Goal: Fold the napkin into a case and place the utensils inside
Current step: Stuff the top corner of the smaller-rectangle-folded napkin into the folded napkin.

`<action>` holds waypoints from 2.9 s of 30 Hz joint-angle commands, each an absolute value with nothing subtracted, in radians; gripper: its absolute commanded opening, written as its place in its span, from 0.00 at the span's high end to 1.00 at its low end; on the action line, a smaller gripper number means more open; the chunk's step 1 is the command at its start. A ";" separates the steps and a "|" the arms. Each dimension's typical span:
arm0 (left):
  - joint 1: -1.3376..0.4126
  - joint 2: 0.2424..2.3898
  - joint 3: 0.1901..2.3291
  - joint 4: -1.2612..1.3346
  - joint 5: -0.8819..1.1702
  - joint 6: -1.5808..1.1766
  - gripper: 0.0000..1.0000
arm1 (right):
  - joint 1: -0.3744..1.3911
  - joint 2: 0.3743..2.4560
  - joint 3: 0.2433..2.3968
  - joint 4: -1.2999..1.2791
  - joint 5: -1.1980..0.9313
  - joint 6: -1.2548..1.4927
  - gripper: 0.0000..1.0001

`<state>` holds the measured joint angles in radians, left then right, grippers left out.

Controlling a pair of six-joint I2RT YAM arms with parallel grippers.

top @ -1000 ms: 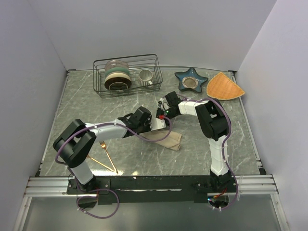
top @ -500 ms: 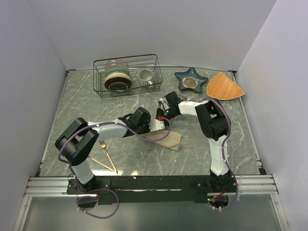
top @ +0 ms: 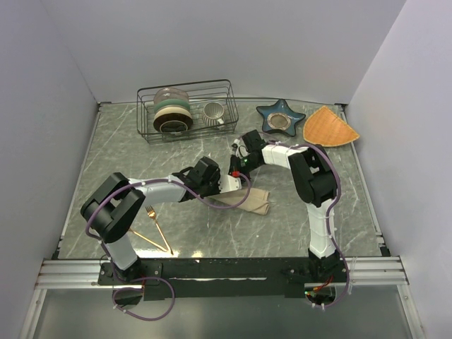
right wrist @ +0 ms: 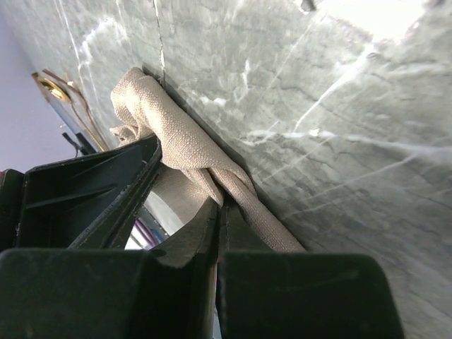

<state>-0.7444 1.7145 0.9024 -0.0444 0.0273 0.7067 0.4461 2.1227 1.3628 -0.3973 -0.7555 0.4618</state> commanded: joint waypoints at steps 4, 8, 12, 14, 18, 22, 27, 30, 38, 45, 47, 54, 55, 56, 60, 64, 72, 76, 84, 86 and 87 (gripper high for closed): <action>-0.741 1.752 0.867 -0.110 0.074 0.718 0.99 | 0.410 2.109 1.407 -0.414 -0.635 0.414 1.00; -0.741 1.755 0.877 -0.121 0.078 0.718 0.99 | 0.410 2.193 1.419 -0.413 -0.601 0.411 1.00; -0.741 1.743 0.882 -0.136 0.084 0.719 0.99 | 0.414 2.264 1.425 -0.413 -0.614 0.426 1.00; -0.741 1.732 0.871 -0.152 0.089 0.719 0.99 | 0.431 2.272 1.407 -0.407 -0.627 0.442 1.00; -0.742 1.680 0.827 -0.182 0.110 0.712 0.99 | 0.478 2.247 1.345 -0.373 -0.672 0.478 1.00; -0.744 1.606 0.758 -0.196 0.114 0.706 0.99 | 0.540 2.227 1.290 -0.296 -0.725 0.567 1.00; -0.744 1.528 0.707 -0.198 0.103 0.704 0.98 | 0.597 2.215 1.279 -0.241 -0.762 0.640 1.00; -0.744 1.509 0.718 -0.190 0.080 0.704 0.95 | 0.601 2.218 1.299 -0.248 -0.755 0.644 1.00; -0.747 1.491 0.831 -0.233 0.054 0.672 0.98 | 0.603 2.237 1.295 -0.256 -0.721 0.623 1.00; -0.758 1.486 0.824 -0.261 0.101 0.652 0.99 | 0.598 2.243 1.307 -0.271 -0.715 0.620 1.00; -0.776 1.502 0.795 -0.258 0.112 0.655 0.99 | 0.597 2.243 1.316 -0.275 -0.718 0.615 1.00; -0.782 1.563 0.689 -0.187 0.114 0.715 0.99 | 0.591 2.156 1.327 -0.279 -0.744 0.600 1.00; -0.782 1.565 0.677 -0.180 0.118 0.721 0.99 | 0.594 2.142 1.331 -0.282 -0.750 0.598 1.00; -0.781 1.565 0.673 -0.176 0.118 0.730 0.99 | 0.594 2.131 1.336 -0.287 -0.758 0.597 1.00; -0.781 1.555 0.652 -0.166 0.132 0.756 0.99 | 0.591 2.082 1.388 -0.365 -0.733 0.540 1.00; -0.778 1.560 0.643 -0.158 0.137 0.778 0.99 | 0.586 2.106 1.462 -0.457 -0.698 0.479 1.00; -0.772 1.583 0.638 -0.146 0.138 0.810 0.99 | 0.555 2.187 1.470 -0.448 -0.661 0.436 1.00; -0.747 1.565 0.684 -0.161 0.152 0.784 0.98 | 0.542 2.259 1.468 -0.428 -0.652 0.423 1.00; -0.758 1.480 0.831 -0.255 0.182 0.673 0.93 | 0.532 2.306 1.434 -0.402 -0.667 0.440 1.00; -0.764 1.489 0.836 -0.265 0.195 0.672 0.96 | 0.532 2.304 1.434 -0.400 -0.667 0.443 1.00; -0.770 1.494 0.821 -0.261 0.193 0.672 0.96 | 0.532 2.306 1.434 -0.400 -0.667 0.443 1.00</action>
